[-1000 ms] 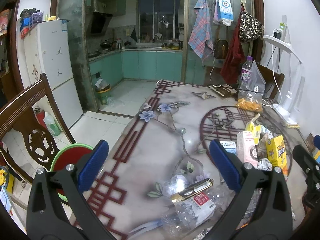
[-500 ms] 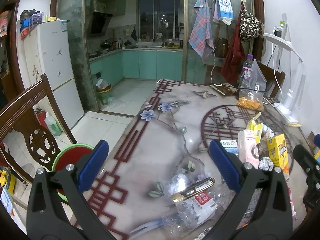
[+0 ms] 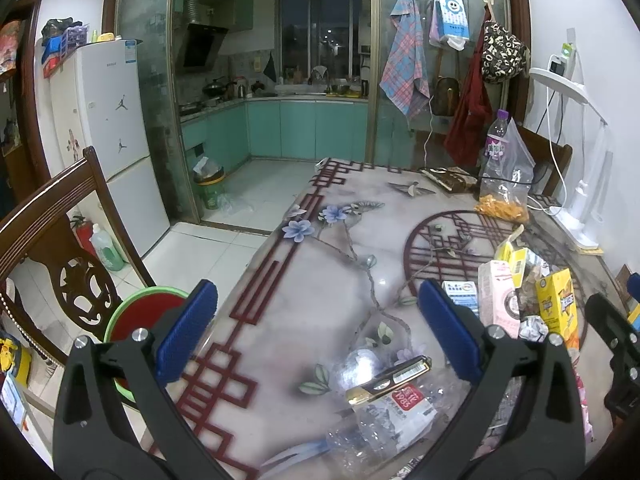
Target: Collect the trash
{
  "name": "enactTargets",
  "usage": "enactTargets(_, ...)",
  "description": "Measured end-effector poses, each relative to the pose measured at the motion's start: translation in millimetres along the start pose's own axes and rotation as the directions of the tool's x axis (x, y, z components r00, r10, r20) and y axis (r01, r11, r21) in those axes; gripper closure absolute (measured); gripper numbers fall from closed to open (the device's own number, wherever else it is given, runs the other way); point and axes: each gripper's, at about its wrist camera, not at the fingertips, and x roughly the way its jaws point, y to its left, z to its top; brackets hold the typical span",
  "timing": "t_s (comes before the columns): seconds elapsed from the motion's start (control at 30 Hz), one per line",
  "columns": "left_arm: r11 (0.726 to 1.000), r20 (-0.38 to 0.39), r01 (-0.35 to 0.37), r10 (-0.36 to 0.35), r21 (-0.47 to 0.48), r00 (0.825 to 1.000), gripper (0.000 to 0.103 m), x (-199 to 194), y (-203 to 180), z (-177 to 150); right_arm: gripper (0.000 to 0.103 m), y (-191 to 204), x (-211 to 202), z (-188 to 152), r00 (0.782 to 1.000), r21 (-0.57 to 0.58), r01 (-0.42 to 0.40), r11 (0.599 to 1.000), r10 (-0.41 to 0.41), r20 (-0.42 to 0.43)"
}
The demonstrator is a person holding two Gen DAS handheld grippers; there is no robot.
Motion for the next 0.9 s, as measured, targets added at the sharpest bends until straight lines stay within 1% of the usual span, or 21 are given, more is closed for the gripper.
enactTargets(0.3, 1.000, 0.004, 0.002, -0.002, -0.001, 1.000, 0.004, -1, 1, 2, 0.007, -1, 2, -1, 1.000, -0.003, 0.005, 1.000, -0.005, -0.014)
enactTargets(0.47, 1.000, 0.006, 0.000, 0.000, 0.005, 1.000, 0.004, -1, 1, 2, 0.007, -5, 5, -1, 0.999, 0.014, 0.008, 1.000, -0.007, -0.031)
enactTargets(0.6, 1.000, 0.003, -0.011, 0.011, 0.009, 1.000, 0.004, 1, 2, 1, 0.007, -8, 11, -2, 0.998, 0.026, 0.003, 1.000, -0.001, -0.067)
enactTargets(0.73, 1.000, 0.004, -0.012, 0.012, 0.018, 1.000, 0.004, 5, 2, 0, 0.007, -11, 20, -6, 0.994, 0.044, -0.027, 0.999, 0.032, -0.109)
enactTargets(0.83, 1.000, 0.011, 0.015, -0.015, 0.024, 1.000, 0.004, 7, 4, -1, 0.007, -14, 29, -3, 0.992, 0.051, -0.023, 0.998, 0.029, -0.119)
enactTargets(0.9, 1.000, 0.011, 0.021, -0.021, 0.005, 1.000, 0.004, 7, 7, -2, 0.007, -16, 45, 8, 0.988, 0.071, -0.038, 0.997, 0.048, -0.144)
